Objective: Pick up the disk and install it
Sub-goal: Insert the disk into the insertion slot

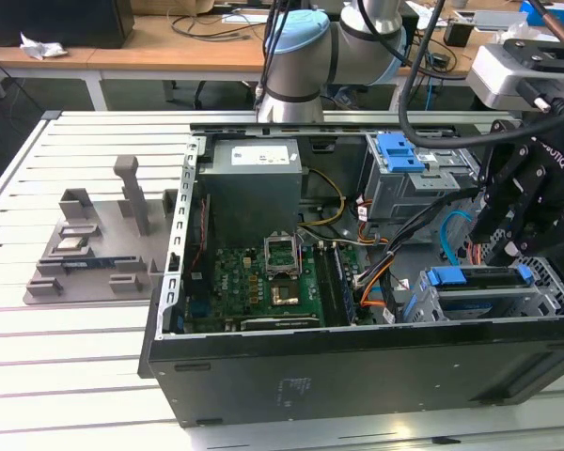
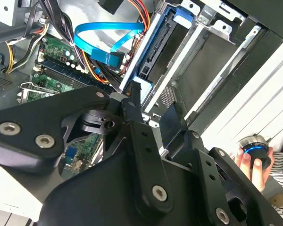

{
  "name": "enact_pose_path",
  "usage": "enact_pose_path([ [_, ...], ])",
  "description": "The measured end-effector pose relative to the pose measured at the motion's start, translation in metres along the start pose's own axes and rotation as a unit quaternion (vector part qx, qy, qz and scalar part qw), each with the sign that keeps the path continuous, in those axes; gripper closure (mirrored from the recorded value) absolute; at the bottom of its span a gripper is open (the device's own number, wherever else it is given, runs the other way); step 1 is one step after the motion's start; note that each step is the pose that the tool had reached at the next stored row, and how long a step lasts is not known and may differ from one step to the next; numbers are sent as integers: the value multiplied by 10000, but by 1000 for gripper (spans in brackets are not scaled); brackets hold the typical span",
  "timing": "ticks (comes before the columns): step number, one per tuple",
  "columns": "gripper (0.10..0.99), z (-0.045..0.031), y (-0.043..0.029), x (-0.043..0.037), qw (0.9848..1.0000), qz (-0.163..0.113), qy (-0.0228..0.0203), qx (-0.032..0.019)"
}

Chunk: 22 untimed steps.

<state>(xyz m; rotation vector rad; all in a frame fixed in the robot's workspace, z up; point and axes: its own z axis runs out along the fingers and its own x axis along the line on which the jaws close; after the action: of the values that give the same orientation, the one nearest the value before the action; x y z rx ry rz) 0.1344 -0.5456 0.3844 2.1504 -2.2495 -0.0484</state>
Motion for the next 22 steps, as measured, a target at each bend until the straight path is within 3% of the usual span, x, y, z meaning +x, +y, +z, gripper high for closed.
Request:
enact_pose_path([
  [4,663,1,0,0,10000,0,0,0],
  [5,725,1,0,0,10000,0,0,0],
  [6,851,1,0,0,10000,0,0,0],
  [8,980,2,0,0,10000,0,0,0],
  [13,980,3,0,0,10000,0,0,0],
  [16,980,15,-122,-5,10000,-26,5,-17],
  [18,980,25,-270,-12,9999,-133,10,-22],
  [22,980,24,-285,-13,9999,-141,10,-22],
])
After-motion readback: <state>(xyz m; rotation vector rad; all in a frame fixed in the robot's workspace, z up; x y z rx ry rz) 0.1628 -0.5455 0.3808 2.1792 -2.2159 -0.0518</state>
